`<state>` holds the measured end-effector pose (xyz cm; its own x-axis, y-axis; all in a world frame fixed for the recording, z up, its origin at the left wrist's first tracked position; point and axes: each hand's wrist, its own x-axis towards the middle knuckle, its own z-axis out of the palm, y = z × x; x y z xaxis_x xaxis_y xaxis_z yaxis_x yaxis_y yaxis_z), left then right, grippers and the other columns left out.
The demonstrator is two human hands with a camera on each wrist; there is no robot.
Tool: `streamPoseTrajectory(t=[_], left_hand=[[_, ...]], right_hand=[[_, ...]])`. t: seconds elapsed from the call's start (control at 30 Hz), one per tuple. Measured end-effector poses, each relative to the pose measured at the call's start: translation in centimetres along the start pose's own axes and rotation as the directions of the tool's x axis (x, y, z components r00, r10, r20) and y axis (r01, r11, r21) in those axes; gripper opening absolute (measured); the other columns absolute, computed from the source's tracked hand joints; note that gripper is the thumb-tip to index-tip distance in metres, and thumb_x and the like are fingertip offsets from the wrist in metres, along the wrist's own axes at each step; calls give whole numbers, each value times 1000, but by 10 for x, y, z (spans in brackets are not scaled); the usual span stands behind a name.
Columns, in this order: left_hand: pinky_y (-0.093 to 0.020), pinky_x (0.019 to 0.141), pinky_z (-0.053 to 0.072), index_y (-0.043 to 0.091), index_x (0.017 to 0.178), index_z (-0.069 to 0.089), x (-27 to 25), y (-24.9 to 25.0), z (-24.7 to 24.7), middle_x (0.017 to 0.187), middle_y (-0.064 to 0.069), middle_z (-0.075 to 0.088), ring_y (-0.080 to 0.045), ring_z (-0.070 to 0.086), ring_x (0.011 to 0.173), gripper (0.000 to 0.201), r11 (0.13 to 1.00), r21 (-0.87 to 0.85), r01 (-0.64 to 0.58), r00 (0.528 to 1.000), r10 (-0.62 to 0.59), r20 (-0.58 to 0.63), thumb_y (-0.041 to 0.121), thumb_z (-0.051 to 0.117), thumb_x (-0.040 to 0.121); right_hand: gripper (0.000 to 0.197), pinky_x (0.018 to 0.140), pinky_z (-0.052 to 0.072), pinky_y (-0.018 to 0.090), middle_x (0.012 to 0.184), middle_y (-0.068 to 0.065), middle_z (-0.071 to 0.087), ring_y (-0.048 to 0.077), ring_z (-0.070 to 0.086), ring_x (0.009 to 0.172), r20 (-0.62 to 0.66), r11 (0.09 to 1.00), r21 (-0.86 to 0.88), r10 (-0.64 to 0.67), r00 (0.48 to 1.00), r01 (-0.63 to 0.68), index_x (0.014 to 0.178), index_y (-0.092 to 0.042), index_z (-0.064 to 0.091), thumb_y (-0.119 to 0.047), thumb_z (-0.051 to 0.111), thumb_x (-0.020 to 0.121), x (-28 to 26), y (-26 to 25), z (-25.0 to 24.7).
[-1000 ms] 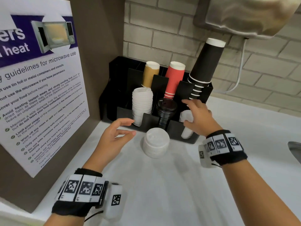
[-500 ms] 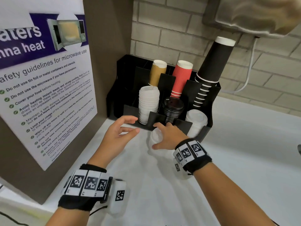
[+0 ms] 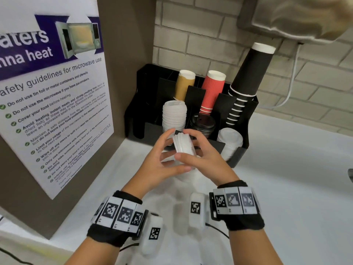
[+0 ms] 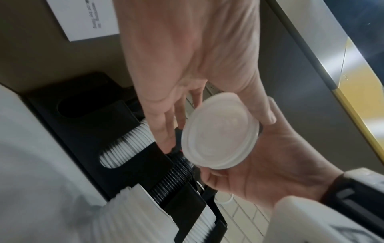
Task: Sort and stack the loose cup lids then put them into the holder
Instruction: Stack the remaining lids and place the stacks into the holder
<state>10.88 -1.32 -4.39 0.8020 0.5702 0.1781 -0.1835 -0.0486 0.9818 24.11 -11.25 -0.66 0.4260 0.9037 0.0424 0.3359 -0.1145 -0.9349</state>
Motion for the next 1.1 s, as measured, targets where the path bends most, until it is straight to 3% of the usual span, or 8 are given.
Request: streamPoseTrajectory(t=[0.2,0.3,0.43,0.5,0.8,0.97,1.1], left_hand=[[-33,85,57,44,135,48,-3,4,-1,134,9,54,-17,60,119,90,999,-29,-43,995,46,91,29,89,56],[-33,83,57,39,136,47,-4,5,0,136,8,53,-18,58,122,89,998,-47,-49,993,54,105,22,89,59],[-31,81,57,34,137,47,-4,5,3,136,6,52,-16,57,122,91,996,-71,-57,994,63,90,8,90,61],[-30,80,57,32,138,46,-4,5,4,133,6,52,-14,57,122,92,995,-75,-58,994,64,86,9,89,60],[-30,82,57,37,137,46,-3,3,3,131,14,55,-11,55,124,93,997,-67,-49,995,55,83,4,88,61],[-33,94,54,40,140,43,-1,2,2,139,14,51,-8,53,127,97,997,-78,-25,998,30,61,13,89,58],[-26,96,52,42,136,44,-1,1,-8,141,13,49,-5,54,125,91,999,-44,-22,999,21,-24,22,85,58]], right_hand=[[72,100,48,37,122,-8,62,11,58,116,70,998,65,2,998,-6,128,-41,53,-46,81,62,-12,-1,-11],[68,96,48,30,122,-8,63,9,58,115,98,998,59,-15,995,10,129,-46,50,-41,80,68,-17,-2,-16],[67,93,49,26,120,-5,64,9,60,113,95,997,68,-47,994,40,129,-41,51,-27,80,70,-20,-5,-16],[66,92,48,26,120,-5,64,9,60,112,74,996,65,-60,995,56,127,-38,52,-25,82,69,-21,-7,-16],[67,96,52,39,118,-8,63,10,61,109,40,997,22,-76,996,76,123,-42,54,-28,86,65,-20,-8,-15],[63,88,54,32,115,-7,63,10,63,104,25,996,16,-86,996,86,118,-45,55,-29,84,64,-15,-5,-22],[62,69,54,21,109,-1,61,9,66,90,-195,995,-5,-94,976,95,114,-43,57,-20,86,64,1,-6,-71]])
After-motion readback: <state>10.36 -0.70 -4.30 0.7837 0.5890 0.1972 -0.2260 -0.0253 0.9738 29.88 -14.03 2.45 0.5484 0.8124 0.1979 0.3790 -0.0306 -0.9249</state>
